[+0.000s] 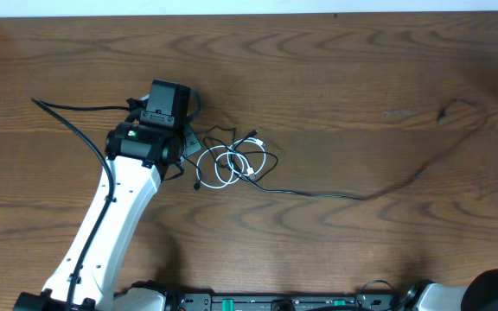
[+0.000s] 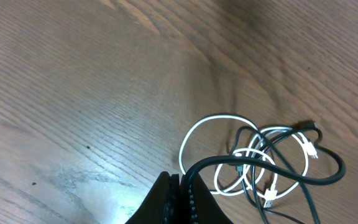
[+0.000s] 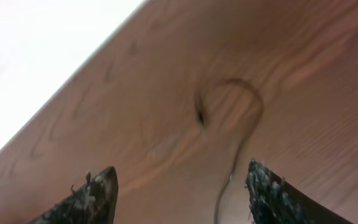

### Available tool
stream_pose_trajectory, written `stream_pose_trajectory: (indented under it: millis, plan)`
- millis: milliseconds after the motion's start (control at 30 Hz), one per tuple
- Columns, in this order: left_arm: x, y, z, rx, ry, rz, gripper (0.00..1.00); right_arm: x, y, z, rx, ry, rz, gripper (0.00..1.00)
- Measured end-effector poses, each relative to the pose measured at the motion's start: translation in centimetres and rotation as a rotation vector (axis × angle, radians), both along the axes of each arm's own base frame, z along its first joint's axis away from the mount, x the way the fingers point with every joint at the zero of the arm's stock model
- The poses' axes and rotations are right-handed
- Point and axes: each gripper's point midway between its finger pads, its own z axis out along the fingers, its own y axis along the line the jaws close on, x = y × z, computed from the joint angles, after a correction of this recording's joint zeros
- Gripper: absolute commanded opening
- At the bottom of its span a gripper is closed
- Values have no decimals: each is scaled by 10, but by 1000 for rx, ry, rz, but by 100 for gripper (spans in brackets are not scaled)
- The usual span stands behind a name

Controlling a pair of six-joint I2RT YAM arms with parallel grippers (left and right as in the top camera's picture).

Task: Untangle cables

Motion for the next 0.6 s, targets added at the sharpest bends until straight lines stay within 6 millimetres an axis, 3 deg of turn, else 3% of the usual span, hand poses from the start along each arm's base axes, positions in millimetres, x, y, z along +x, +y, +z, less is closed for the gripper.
stream_pose_trajectory:
  millis: [133,333,433,600]
  plan:
    - [-1,-3,-1,-18,5,-9,7,-4,40,-20,48,98,120,67]
    - [-1,-5,-1,-28,8,-16,7,-14,120,-34,19,189,450,78]
    - [-1,-6,-1,-31,8,-18,7,-20,159,-42,-21,208,636,78]
    - [-1,-7,-1,-37,10,-20,7,-38,205,-68,-40,261,839,79]
